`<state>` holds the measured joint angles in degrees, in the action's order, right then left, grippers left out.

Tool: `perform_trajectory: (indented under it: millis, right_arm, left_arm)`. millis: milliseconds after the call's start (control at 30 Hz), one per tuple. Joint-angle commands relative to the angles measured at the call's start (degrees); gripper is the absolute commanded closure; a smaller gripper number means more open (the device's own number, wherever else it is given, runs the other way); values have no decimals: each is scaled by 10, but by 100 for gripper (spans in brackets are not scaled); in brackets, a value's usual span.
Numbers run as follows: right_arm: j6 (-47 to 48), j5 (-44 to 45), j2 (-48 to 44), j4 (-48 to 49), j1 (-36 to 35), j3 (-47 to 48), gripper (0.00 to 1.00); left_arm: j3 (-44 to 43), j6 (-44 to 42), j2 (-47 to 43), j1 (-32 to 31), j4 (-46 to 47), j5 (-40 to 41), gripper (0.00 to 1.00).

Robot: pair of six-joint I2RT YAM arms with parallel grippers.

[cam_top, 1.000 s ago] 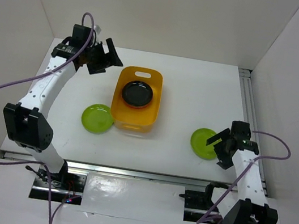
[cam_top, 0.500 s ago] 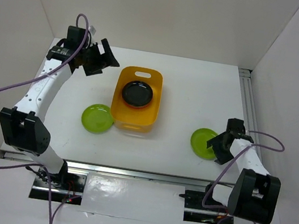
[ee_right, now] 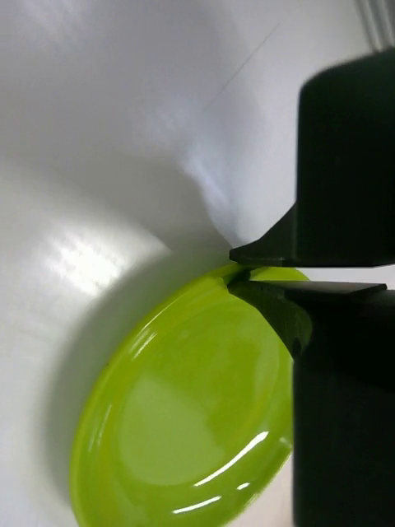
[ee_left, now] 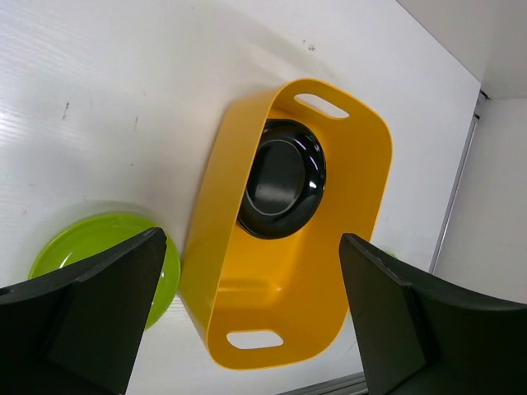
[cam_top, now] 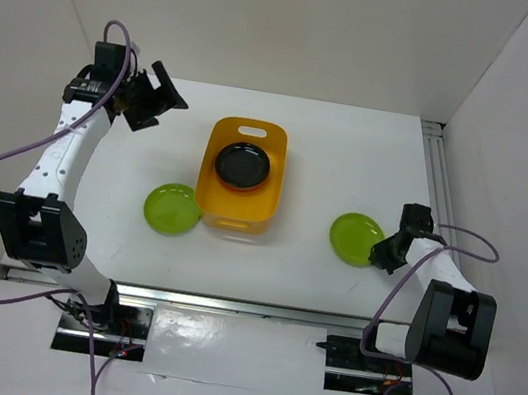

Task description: Place the plates into the plastic bin on the countertop

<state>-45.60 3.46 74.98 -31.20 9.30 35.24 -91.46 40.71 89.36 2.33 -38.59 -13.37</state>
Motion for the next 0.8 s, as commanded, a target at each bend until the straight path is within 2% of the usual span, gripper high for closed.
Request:
perform_trajectory:
  millis: [0,67,267,433,533,667,767]
  right_arm:
    - [3,33,39,16,-1,-25,100]
    - [3,33,45,22,-1,-6,100]
    - [3,51,18,22,-8,74,100]
    - [3,83,0,4,-45,171,100]
    - [8,112,-5,17,-84,243,100]
    - [17,239,36,-5,-203,370,100]
    - [36,286,68,-11,-268,461,100]
  left_arm:
    - [-1,12,-18,22,-6,13,0]
    - [19,31,-18,36,-6,13,0]
    - [81,63,-13,101,-6,-70,0]
    - [102,51,-33,108,-6,-38,0]
    - [124,46,-41,108,-1,-31,0]
    - [159,28,-67,108,-1,18,0]
    - [193,28,-84,108,5,50,0]
